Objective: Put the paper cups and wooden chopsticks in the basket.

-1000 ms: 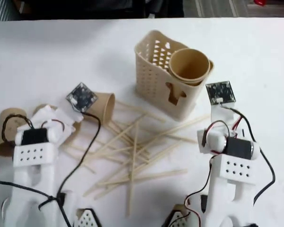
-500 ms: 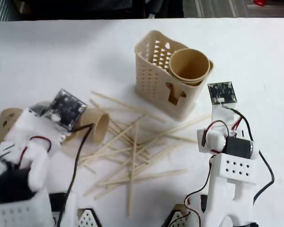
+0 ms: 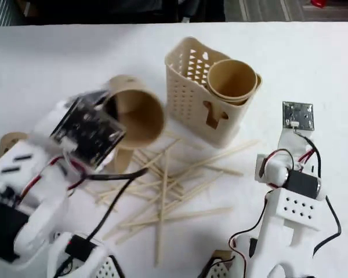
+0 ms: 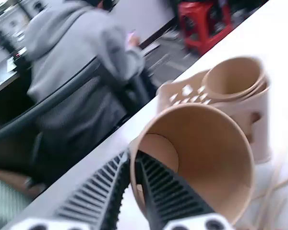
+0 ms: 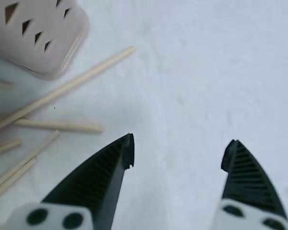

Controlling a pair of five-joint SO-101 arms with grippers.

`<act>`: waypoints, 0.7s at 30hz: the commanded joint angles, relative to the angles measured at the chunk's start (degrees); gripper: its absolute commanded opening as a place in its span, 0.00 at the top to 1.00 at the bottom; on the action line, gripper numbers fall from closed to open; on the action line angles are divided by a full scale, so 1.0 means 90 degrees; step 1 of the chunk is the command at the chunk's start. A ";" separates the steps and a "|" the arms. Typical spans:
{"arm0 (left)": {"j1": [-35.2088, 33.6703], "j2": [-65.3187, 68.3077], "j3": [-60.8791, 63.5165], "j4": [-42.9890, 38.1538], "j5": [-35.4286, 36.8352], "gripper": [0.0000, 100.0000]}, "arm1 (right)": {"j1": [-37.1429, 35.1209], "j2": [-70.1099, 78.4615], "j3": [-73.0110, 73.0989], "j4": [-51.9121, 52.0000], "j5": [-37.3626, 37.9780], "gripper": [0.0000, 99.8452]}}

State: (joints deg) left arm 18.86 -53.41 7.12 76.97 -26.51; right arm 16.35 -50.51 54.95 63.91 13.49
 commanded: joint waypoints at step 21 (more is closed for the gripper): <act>0.2037 0.6579 -0.6134 -0.0215 0.0283 0.98 | 0.0054 0.0005 0.0147 -0.0552 -0.0020 0.89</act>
State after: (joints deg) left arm 36.35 0.40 -41.41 76.44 -24.13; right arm 16.35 -50.51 56.62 59.69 13.49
